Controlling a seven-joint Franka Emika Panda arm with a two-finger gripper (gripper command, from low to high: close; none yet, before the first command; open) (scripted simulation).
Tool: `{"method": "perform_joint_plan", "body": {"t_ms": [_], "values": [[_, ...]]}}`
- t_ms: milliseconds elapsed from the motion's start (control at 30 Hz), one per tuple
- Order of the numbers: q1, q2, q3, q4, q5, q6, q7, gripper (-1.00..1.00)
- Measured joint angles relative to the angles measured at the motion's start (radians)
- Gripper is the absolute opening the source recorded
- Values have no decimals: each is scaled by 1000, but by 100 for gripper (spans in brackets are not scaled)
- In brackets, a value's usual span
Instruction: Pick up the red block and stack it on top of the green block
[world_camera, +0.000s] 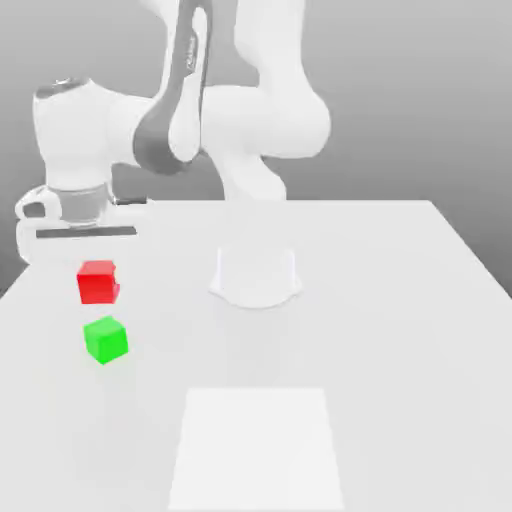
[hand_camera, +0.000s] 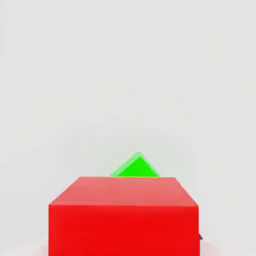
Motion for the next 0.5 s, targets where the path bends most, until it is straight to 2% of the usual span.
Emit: {"method": "perform_joint_plan", "body": {"t_ms": [333,500], "values": [[172,178,-104,4,237,163,-159,-100],[191,281,-119,-2,290,281,-195,-100]]}}
